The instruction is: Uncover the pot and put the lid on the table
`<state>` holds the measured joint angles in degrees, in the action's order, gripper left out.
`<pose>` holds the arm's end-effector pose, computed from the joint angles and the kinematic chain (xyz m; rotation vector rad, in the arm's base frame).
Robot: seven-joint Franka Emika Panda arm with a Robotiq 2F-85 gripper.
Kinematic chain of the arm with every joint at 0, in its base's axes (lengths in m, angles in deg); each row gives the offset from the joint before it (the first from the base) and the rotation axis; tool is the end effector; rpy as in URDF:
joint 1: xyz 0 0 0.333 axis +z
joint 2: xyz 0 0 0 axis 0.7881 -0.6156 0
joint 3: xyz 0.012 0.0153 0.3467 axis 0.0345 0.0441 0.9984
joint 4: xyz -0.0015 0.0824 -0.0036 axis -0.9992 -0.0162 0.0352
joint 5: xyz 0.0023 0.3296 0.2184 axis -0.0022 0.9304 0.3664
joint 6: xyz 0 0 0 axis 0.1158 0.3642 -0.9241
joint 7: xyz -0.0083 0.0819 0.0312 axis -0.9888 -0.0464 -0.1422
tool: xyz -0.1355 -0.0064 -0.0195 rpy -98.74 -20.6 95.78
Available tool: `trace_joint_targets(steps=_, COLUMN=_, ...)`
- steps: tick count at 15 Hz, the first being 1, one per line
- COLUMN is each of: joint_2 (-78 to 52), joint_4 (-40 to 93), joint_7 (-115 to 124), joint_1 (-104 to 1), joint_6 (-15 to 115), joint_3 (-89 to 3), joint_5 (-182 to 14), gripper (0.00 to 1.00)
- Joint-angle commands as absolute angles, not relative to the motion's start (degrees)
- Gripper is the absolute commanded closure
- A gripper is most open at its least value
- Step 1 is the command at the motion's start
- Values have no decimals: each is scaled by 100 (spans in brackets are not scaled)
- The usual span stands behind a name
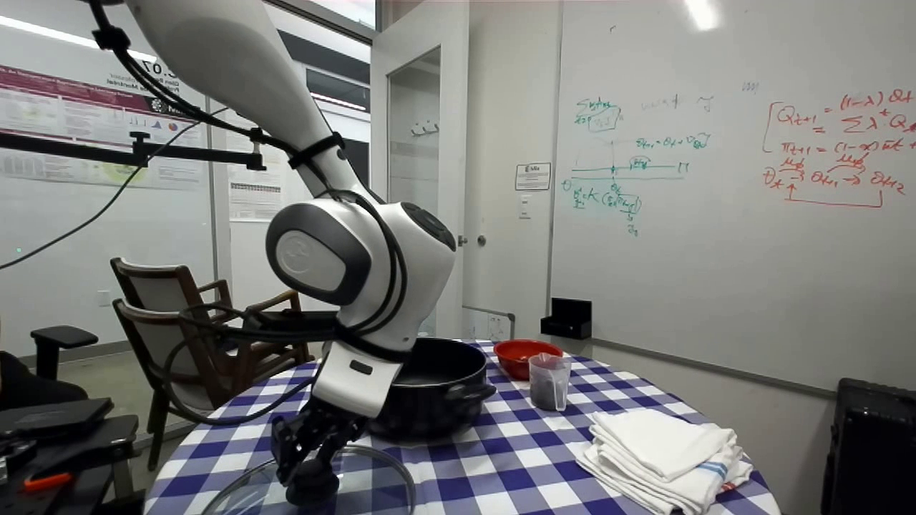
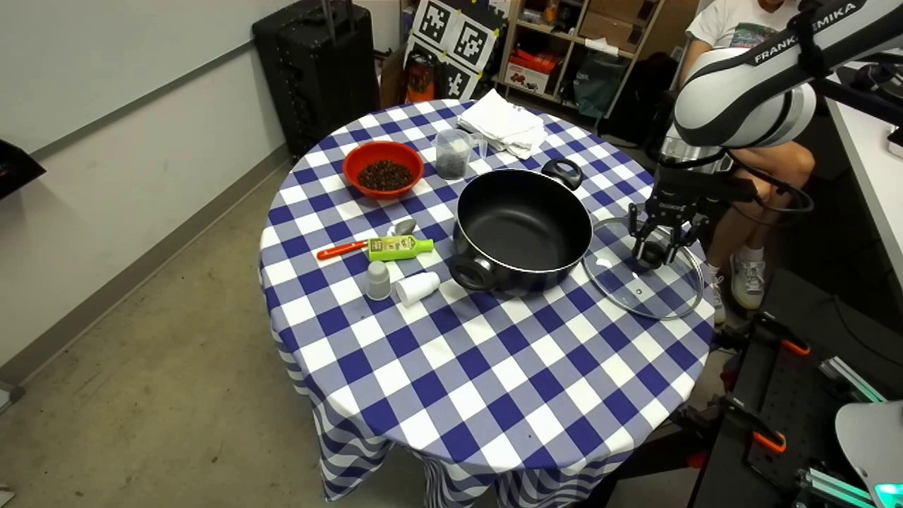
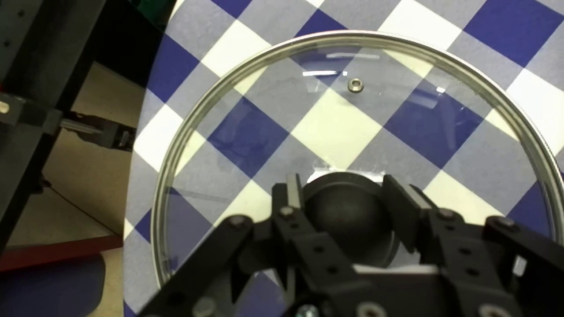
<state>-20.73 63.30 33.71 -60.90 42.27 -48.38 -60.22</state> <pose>0.4664 -0.1386 0.1501 -2.4407 1.6676 0.6886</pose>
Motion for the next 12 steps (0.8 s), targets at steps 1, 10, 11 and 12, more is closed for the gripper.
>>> trace_joint_targets(steps=1, joint_2=-2242, joint_4=6158, joint_7=3210, joint_1=-6142, joint_6=4110, joint_3=-4836, joint_5=-5826, gripper=25)
trace_joint_targets(steps=10, joint_2=-2059, joint_4=6256, joint_7=3162, joint_1=-6042, joint_6=4024, joint_3=-4894, joint_5=-5983, gripper=0)
trace_joint_targets(steps=11, joint_2=-2058, joint_4=6251, joint_7=3155, joint_1=-6042, joint_6=4015, joint_3=-4894, joint_5=-5983, gripper=0)
trace_joint_targets(steps=12, joint_2=-2057, joint_4=6249, joint_7=3152, joint_1=-6043, joint_6=4012, joint_3=-4894, joint_5=-5983, gripper=0)
